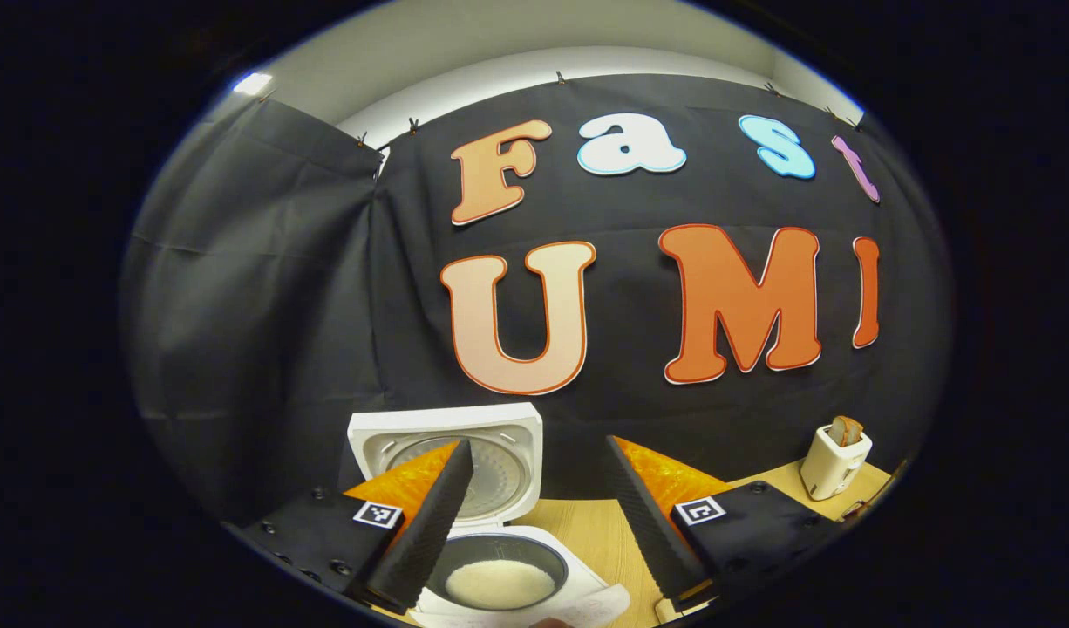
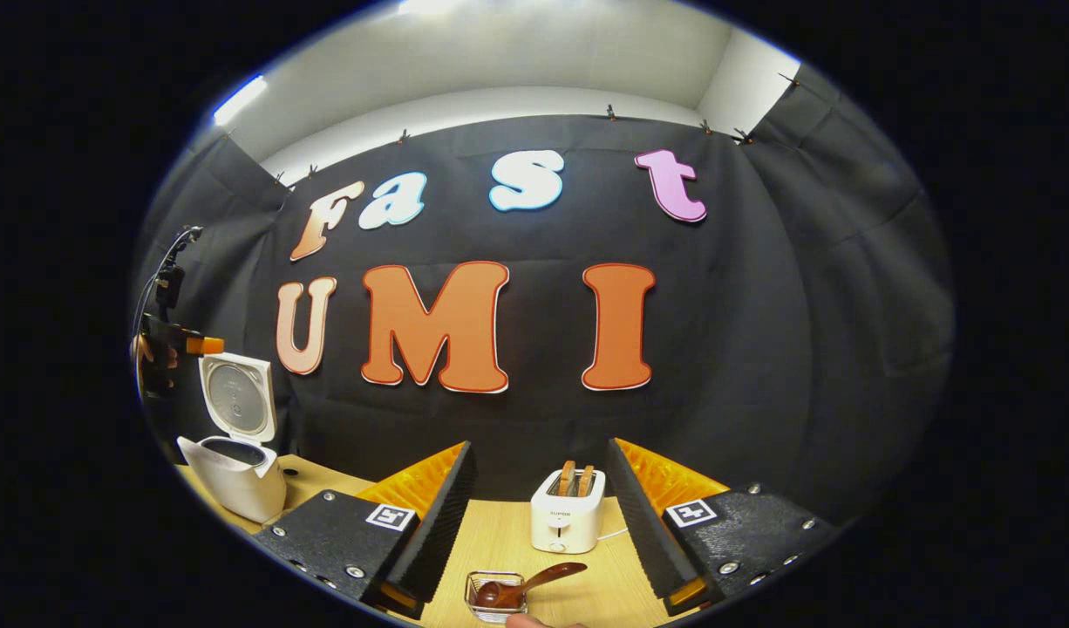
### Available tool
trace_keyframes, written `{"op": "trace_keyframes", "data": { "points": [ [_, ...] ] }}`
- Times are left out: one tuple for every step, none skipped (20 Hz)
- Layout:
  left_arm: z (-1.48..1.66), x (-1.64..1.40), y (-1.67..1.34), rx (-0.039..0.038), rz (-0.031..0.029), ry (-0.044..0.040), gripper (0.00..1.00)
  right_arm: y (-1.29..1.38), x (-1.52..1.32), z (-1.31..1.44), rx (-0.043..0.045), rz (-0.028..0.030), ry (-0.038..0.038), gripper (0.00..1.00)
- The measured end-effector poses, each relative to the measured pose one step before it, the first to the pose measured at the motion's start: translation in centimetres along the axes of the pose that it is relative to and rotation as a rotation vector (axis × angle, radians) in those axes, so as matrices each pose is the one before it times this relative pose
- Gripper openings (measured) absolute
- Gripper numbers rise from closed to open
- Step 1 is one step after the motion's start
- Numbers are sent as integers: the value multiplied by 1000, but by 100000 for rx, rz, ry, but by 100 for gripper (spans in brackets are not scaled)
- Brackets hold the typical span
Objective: Close the left gripper, press the button to open the rice cooker; take a wooden spoon from the chopstick holder with the right hand, scoop a spoonful of rice and pour it into the rice cooker, then put the wooden spoon back into the chopstick holder.
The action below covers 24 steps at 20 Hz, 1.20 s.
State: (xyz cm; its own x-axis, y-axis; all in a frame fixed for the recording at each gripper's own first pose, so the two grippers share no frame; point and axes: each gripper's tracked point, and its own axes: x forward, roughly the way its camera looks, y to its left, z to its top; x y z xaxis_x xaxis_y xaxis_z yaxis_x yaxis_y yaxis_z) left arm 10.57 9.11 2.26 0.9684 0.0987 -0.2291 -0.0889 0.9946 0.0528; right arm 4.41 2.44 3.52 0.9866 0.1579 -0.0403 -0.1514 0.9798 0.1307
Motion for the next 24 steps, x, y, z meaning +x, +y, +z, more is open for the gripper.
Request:
{"op": "trace_keyframes", "data": {
  "points": [
    [704, 351, 204, 718, 525, -7, 98, 247, -46, 882, -1123, 505, -1285, 89],
    [441, 327, -22, 407, -155, 545, 98, 154, -132, 1037, -1370, 4, -1537, 89],
    [575, 316, 148, -1221, -217, 659, 98, 147, -119, 833, -1380, -263, -1367, 89],
    [549, 343, 239, -1807, -687, 620, 98, 116, -177, 840, -1305, 82, -1349, 89],
    [792, 372, 572, -1475, 571, 32, 98, 266, -293, 865, -1136, 702, -1293, 89],
    [698, 402, 433, -2724, -647, 305, 99, 10, -210, 628, -539, 457, -799, 89],
    [783, 373, 522, -3587, -124, 615, 99, 93, -113, 407, -390, 558, -370, 89],
    [908, 546, 831, -2050, 751, -658, 99, -43, -278, 269, -158, 96, 78, 94],
    [963, 760, 1285, 489, 2597, -1011, 95, -15, -46, 351, -258, 180, -181, 90],
    [821, 683, 1251, 446, 2070, -169, 99, -136, -154, 345, -108, -450, -422, 95],
    [393, 560, 1080, -161, 1812, 684, 98, -176, -89, 232, -268, -296, -198, 91],
    [415, 878, 894, -1816, 1091, 968, 97, -36, -117, 425, -282, -221, -574, 91],
    [523, 847, 948, -613, 1384, 286, 96, 23, 97, 284, -43, -73, -246, 91],
    [345, 1045, 1219, -1475, 2568, 917, 96, 232, -124, 299, 64, 655, -102, 91],
    [424, 1103, 694, -1361, 470, 1163, 96, 245, 84, 245, 293, 747, 2, 91],
    [206, 1404, 950, -2431, 1673, 1386, 95, 419, -36, 192, 363, 1345, 273, 92],
    [-193, 1133, 215, -1597, -945, 2087, 96, 122, -26, 151, 223, 564, 165, 92],
    [-235, 828, 647, -1124, 1089, 1577, 97, 126, -64, 131, -31, 233, 129, 92],
    [-214, 1143, 355, 292, 505, 1624, 98, 97, 10, 151, -259, -211, -333, 92],
    [-401, 1274, 249, -613, 1323, 1444, 97, 138, 14, 154, -442, -294, -257, 95],
    [-537, 1163, 39, -419, 751, 1612, 98, 249, -49, 32, -611, 252, -278, 95],
    [-345, 1395, 462, 1043, 2676, -842, 98, 155, -172, 102, -533, -104, -274, 92],
    [-846, 1546, 368, -55, 1747, 490, 97, 195, 1, 3, -584, 17, -79, 95],
    [-1118, 1319, -228, -1153, -730, 1610, 99, 83, -165, 60, -721, -62, -312, 92]
  ]
}}
